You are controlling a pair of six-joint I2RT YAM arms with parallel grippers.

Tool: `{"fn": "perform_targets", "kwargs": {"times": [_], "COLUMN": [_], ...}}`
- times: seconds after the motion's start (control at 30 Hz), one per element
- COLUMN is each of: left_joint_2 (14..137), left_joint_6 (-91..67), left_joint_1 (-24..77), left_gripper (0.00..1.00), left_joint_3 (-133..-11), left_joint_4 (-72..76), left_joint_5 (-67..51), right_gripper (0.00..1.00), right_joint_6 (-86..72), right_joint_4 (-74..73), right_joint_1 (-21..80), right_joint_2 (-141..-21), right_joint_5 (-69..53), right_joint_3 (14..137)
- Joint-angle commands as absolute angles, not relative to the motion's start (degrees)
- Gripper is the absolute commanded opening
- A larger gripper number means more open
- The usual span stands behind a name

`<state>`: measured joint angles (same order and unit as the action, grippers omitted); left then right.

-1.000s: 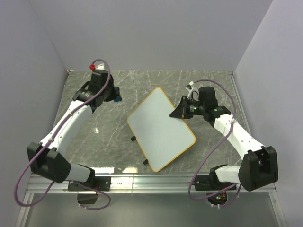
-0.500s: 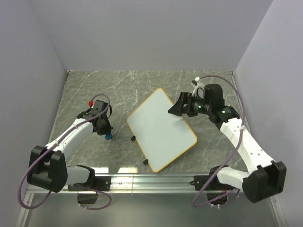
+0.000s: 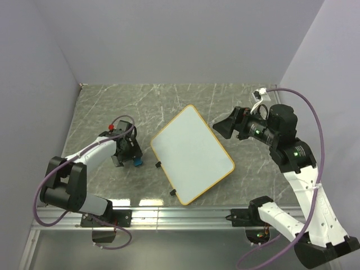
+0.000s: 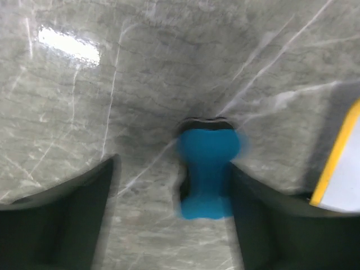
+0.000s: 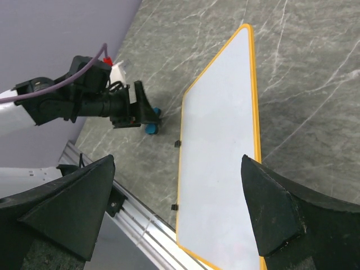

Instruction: Erase the whiteboard

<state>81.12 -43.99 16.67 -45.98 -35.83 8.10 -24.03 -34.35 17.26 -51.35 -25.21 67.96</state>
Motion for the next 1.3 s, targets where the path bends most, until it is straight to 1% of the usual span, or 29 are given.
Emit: {"fn": "perform_targets", "kwargs": {"times": [0.0, 0.03, 0.07, 0.17, 0.27, 0.3, 0.33, 0.37, 0.47, 0.57, 0.63, 0.67, 0.7, 0.73, 0.77, 0.8, 0.9, 1.0, 1.1, 1.27], "left_joint_2": [81.3, 81.3, 81.1, 80.4, 79.9, 81.6, 83.9, 83.4, 77.0, 70.8, 66.0, 64.1, 59.7, 57.4, 55.0, 51.1, 45.8, 42.5, 41.1, 41.6], "left_joint_6": [-45.7, -45.8, -45.6, -45.6, -43.3, -43.9, -44.2, -45.3, -48.1, -48.6, -47.8, -46.5, -45.7, -45.3, -44.6, -44.5, -45.5, -44.7, -43.1, -40.3], "left_joint_1": [16.4, 16.4, 16.4, 16.5, 16.2, 15.6, 15.9, 16.4, 17.9, 19.3, 20.2, 20.7, 21.2, 22.2, 22.4, 22.8, 22.9, 22.9, 22.9, 22.9], "left_gripper": [0.91, 0.98, 0.99, 0.99, 1.00, 1.00, 0.99, 0.99, 0.99, 0.99, 0.99, 0.99, 0.99, 0.99, 0.99, 1.00, 0.99, 0.99, 0.99, 0.99], "left_joint_3": [-46.9, -47.4, -48.4, -51.6, -51.8, -54.7, -57.3, -60.9, -66.4, -68.9, -68.5, -67.3, -66.6, -65.8, -64.4, -63.9, -64.7, -65.8, -67.1, -68.8], "left_joint_4": [-34.5, -35.1, -35.9, -38.6, -34.6, -41.4, -43.9, -45.8, -48.8, -51.2, -50.6, -49.6, -48.3, -45.6, -44.1, -43.3, -44.7, -46.8, -49.7, -52.9], "left_joint_5": [7.7, 8.0, 8.0, 8.3, 5.7, 6.0, 8.4, 8.5, 7.8, 7.4, 5.1, 1.8, -0.4, -2.5, -7.8, -9.6, -12.1, -13.7, -12.3, -11.1], "right_gripper": [1.00, 1.00, 1.00, 1.00, 1.00, 1.00, 1.00, 1.00, 1.00, 1.00, 1.00, 1.00, 1.00, 1.00, 1.00, 1.00, 1.00, 1.00, 1.00, 1.00], "right_joint_6": [-24.5, -24.2, -23.4, -22.3, -22.1, -22.1, -22.2, -22.5, -24.4, -27.8, -31.4, -36.2, -37.9, -38.4, -38.5, -38.7, -38.0, -36.5, -35.2, -34.3], "right_joint_4": [-37.2, -37.6, -38.7, -40.7, -41.5, -41.5, -41.7, -42.0, -42.6, -41.4, -39.5, -38.9, -38.1, -36.1, -35.3, -35.2, -36.7, -40.0, -42.5, -44.8], "right_joint_1": [17.5, 17.6, 17.6, 17.5, 17.5, 17.5, 17.6, 17.5, 17.6, 17.6, 17.6, 17.6, 17.5, 17.4, 17.5, 17.5, 17.5, 17.6, 17.6, 17.6], "right_joint_2": [-48.0, -47.6, -47.1, -46.1, -45.4, -45.1, -44.9, -44.7, -43.8, -41.2, -37.5, -35.9, -33.0, -31.8, -30.1, -29.4, -26.9, -24.7, -23.2, -21.9], "right_joint_5": [-24.0, -23.7, -23.5, -22.6, -22.3, -22.4, -22.6, -22.8, -21.7, -18.7, -15.1, -14.2, -14.0, -17.3, -19.1, -20.6, -22.7, -21.0, -20.2, -19.3], "right_joint_3": [69.3, 69.4, 69.6, 70.4, 70.8, 70.7, 70.8, 70.8, 71.3, 70.1, 68.2, 65.6, 64.4, 63.5, 61.8, 61.2, 58.9, 57.1, 56.6, 56.3]}}
